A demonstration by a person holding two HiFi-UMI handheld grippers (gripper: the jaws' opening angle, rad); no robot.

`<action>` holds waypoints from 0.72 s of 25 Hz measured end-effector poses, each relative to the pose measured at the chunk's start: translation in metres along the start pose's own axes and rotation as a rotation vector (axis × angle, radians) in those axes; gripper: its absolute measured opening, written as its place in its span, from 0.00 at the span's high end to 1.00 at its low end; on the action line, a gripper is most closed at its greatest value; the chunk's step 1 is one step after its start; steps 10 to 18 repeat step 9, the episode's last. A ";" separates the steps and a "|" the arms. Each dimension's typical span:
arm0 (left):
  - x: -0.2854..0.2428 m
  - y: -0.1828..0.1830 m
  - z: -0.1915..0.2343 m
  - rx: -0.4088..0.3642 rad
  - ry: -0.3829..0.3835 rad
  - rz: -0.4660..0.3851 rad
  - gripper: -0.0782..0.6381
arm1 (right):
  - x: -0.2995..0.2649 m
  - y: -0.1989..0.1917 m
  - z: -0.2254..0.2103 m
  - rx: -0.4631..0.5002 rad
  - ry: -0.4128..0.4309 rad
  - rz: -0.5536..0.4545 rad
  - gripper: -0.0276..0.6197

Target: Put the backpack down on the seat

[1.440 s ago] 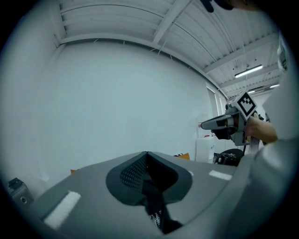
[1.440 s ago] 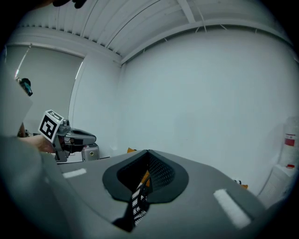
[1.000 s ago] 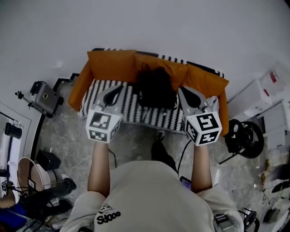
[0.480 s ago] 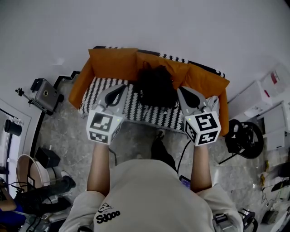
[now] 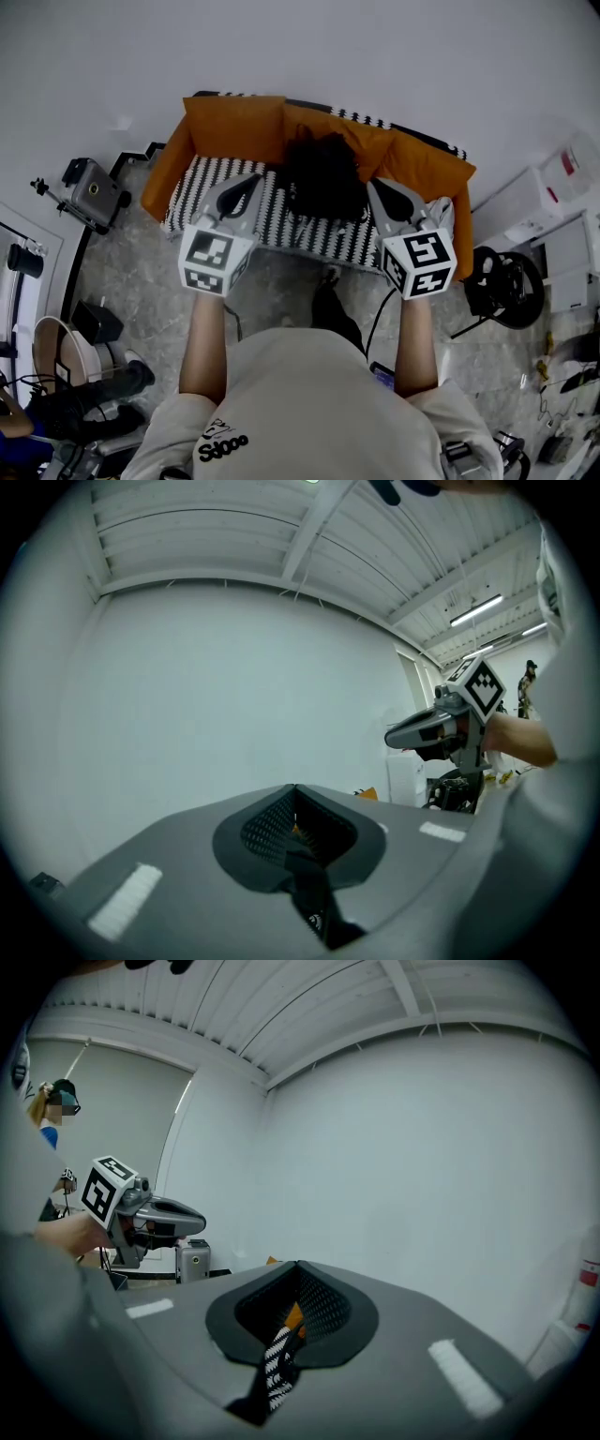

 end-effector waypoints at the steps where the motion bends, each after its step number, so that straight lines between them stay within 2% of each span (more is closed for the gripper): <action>1: -0.001 -0.001 0.001 0.001 0.001 0.003 0.88 | -0.002 0.000 0.000 0.001 0.001 0.003 0.95; 18: 0.000 -0.005 0.008 0.003 0.001 0.004 0.88 | -0.009 -0.001 0.004 0.006 0.002 0.007 0.95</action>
Point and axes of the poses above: the fingertips, and each gripper's own axes: x backward along the fingers, z to its left, y out of its top, the point moved 1 cm from there along x, backward along the fingers, and after that the axes turned 8 degrees about -x, right-handed, at the moved point
